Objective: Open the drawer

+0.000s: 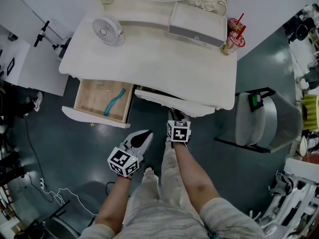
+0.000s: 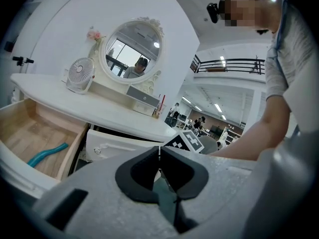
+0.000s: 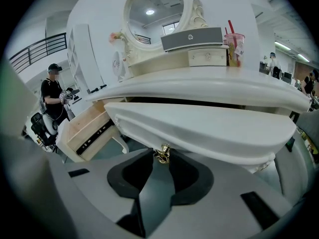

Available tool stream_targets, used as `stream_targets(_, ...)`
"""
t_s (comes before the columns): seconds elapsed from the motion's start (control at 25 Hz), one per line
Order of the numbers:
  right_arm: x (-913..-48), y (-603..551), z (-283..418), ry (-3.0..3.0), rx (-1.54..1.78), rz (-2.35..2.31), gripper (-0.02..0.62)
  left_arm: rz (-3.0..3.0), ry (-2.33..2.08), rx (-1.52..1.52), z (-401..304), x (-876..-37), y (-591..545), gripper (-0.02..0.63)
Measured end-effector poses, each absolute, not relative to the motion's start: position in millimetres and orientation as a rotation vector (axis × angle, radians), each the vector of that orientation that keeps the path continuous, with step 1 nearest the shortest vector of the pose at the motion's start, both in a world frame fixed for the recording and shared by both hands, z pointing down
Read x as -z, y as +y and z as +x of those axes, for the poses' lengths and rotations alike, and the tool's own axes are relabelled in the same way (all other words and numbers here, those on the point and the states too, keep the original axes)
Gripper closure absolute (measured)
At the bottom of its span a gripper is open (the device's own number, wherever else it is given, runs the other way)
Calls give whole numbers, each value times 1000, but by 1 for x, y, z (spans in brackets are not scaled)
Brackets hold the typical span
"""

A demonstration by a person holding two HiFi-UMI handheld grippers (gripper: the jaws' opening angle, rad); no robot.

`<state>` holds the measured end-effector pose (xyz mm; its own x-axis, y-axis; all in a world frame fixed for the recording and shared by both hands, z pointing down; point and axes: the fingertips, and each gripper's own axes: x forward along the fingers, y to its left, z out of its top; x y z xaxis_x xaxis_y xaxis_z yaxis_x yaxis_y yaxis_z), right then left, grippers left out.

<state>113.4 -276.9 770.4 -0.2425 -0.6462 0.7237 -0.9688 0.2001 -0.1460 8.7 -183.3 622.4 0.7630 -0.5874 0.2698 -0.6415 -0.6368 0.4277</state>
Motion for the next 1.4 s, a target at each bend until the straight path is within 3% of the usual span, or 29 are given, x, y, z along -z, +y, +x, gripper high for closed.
stream_targets(1.4, -773, -209, 97, -1919, -889, 1495, 496, 2430, -981, -119, -6, -607, -150, 591)
